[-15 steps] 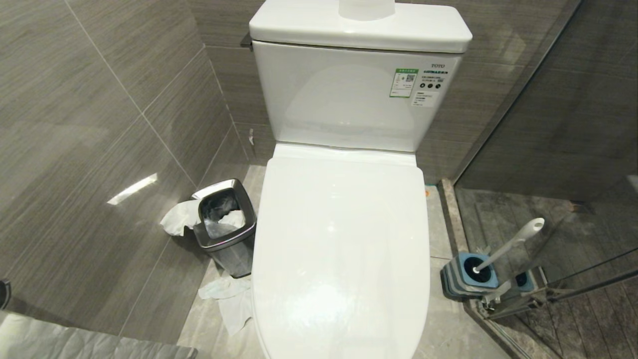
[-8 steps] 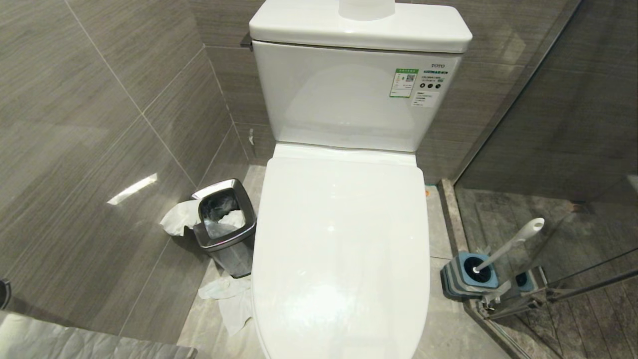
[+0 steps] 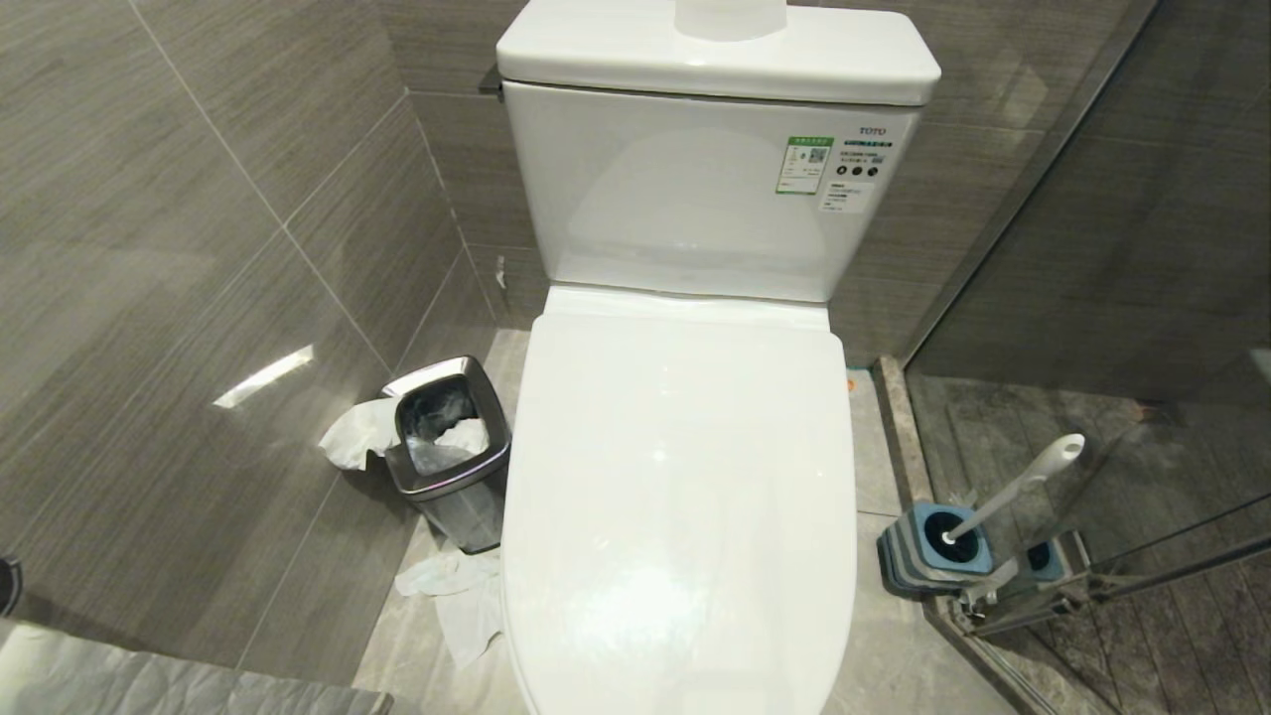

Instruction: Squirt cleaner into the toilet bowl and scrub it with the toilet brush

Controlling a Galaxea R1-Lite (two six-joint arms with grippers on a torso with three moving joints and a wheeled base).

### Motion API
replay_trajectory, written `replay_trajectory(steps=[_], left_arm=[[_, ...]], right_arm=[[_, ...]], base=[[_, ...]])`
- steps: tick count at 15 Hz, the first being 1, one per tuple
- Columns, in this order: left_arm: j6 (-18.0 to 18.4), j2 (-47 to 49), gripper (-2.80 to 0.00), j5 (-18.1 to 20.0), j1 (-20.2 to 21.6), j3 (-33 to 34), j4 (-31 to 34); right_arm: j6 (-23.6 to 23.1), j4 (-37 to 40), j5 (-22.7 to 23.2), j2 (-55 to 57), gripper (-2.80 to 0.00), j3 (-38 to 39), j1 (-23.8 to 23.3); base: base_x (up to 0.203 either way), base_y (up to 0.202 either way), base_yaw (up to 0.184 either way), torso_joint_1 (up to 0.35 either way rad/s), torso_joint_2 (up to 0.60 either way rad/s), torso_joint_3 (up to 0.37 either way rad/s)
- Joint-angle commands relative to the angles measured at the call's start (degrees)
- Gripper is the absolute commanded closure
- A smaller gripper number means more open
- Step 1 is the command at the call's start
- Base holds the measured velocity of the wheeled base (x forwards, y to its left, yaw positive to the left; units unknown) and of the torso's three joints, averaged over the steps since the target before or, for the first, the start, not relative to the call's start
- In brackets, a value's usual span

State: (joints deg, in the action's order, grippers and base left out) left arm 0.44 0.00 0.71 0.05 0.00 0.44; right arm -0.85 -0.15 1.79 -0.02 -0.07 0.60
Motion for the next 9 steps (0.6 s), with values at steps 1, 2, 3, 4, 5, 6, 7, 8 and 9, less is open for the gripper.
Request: replay_trajectory(steps=[1,2,3,4,5,6,7,8,9], left_arm=[[0.01,0.09,0.00,0.00,0.04,0.18,0.00],[0.00,0.09,0.00,0.00,0.04,0.18,0.00],[0.00,0.09,0.00,0.00,0.04,0.18,0.00],[0.01,0.09,0.00,0.00,0.03,0.18,0.00],[0.01,0.09,0.00,0.00,0.03,0.18,0.00],[0.00,0.09,0.00,0.00,0.04,0.18,0.00],[0.00,0.09,0.00,0.00,0.04,0.18,0.00],[0.00,0.09,0.00,0.00,0.04,0.18,0.00],[0.00,0.09,0.00,0.00,-0.05,0.18,0.00]], right_arm=[[-0.03,-0.02,0.05,0.02,0.00,-0.01,0.02],[-0.03,-0.02,0.05,0.02,0.00,-0.01,0.02],[-0.03,-0.02,0.05,0.02,0.00,0.07,0.02],[-0.03,-0.02,0.05,0.02,0.00,-0.01,0.02],[-0.03,-0.02,0.05,0.02,0.00,-0.01,0.02],[-0.03,-0.02,0.05,0.02,0.00,-0.01,0.02],[-0.03,-0.02,0.05,0.02,0.00,-0.01,0.02],[-0.03,-0.02,0.05,0.02,0.00,0.01,0.02],[-0.03,-0.02,0.05,0.02,0.00,-0.01,0.02]], base=[[0.000,0.000,0.000,0.000,0.00,0.000],[0.000,0.000,0.000,0.000,0.00,0.000],[0.000,0.000,0.000,0.000,0.00,0.000],[0.000,0.000,0.000,0.000,0.00,0.000],[0.000,0.000,0.000,0.000,0.00,0.000],[0.000,0.000,0.000,0.000,0.00,0.000],[0.000,0.000,0.000,0.000,0.00,0.000],[0.000,0.000,0.000,0.000,0.00,0.000],[0.000,0.000,0.000,0.000,0.00,0.000]])
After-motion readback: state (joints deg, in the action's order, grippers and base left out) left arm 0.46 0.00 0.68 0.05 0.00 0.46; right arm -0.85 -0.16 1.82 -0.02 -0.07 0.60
